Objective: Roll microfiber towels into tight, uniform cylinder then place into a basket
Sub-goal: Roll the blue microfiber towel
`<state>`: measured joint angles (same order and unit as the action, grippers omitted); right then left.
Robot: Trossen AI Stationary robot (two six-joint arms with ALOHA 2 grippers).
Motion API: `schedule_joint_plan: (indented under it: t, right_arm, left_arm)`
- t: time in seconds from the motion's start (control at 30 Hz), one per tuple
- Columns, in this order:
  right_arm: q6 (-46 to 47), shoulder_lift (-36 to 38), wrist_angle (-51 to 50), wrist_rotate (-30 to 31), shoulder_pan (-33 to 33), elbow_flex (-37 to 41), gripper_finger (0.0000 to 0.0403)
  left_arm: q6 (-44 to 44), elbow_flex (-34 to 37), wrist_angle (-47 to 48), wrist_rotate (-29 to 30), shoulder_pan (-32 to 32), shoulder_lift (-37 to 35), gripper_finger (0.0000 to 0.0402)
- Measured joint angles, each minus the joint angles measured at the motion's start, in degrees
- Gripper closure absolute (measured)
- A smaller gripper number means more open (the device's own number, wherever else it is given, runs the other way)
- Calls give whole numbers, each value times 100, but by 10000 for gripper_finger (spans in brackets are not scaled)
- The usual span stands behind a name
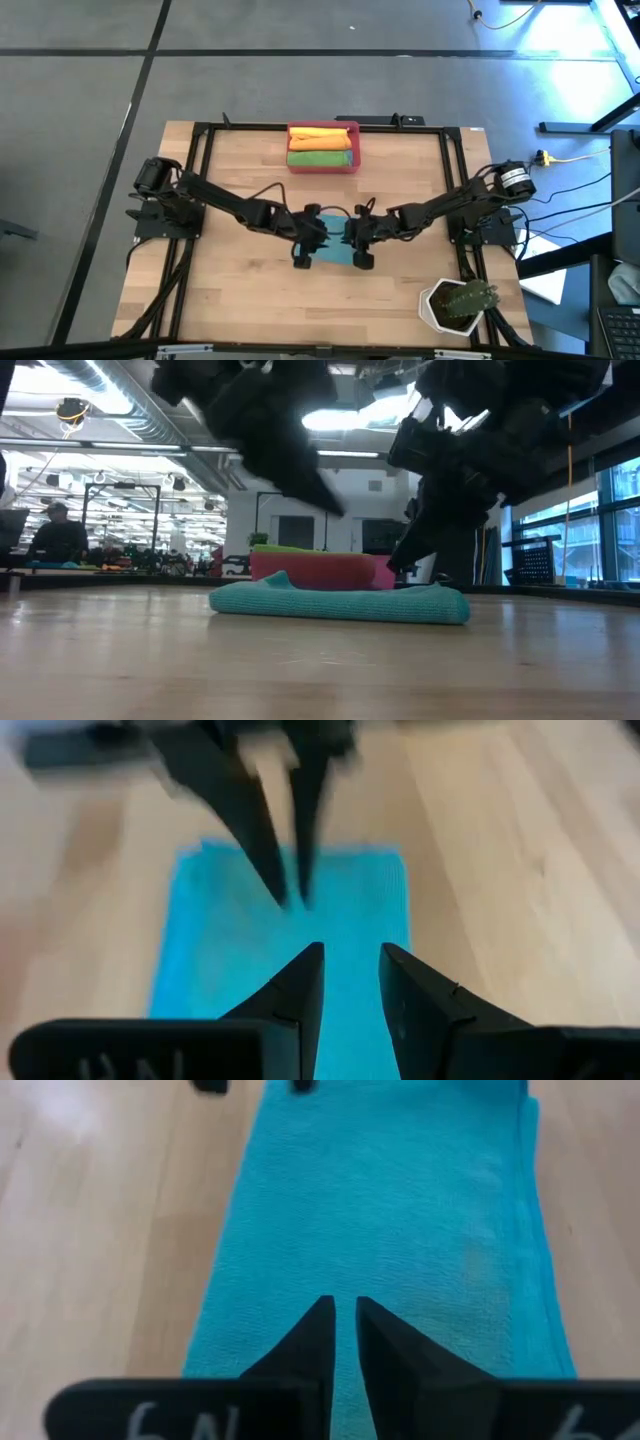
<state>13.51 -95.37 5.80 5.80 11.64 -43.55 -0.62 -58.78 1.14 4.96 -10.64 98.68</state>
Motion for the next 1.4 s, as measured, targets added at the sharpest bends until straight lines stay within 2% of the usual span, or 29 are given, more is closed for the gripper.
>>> schedule_joint_plan:
  t: [0.07,0.3,0.47,0.63,0.8,0.97,1.07,1.17,1.27,1.4]
  right_arm:
    - [86,0,2,3,-70,0,357]
    - [142,0,-77,239,-334,0,357]
    - [347,91,-8,-446,-365,0,357]
    - [638,221,25,-623,-116,-4,357]
    - [719,182,571,-650,345,-8,357]
    - [449,173,543,-312,760,-11,329]
    - [290,170,468,-91,992,-11,289]
    - [-92,143,288,415,1225,-11,246]
    - [-460,74,146,968,1417,-9,216]
    - [-656,-136,141,1313,1561,-9,206]
  left_arm:
    - [-45,2,261,1,-81,77,312]
    - [355,-1,133,47,-460,431,312]
    - [414,-3,479,588,-660,388,312]
    - [419,-7,1233,1061,-787,231,312]
    - [372,0,1680,1102,-838,249,296]
    - [283,0,1760,1109,-973,253,259]
    - [281,0,1879,1158,-1096,253,236]
    - [285,0,2105,1413,-1187,253,218]
    - [471,0,2190,1754,-1251,253,210]
    - [666,138,1936,1805,-1270,253,210]
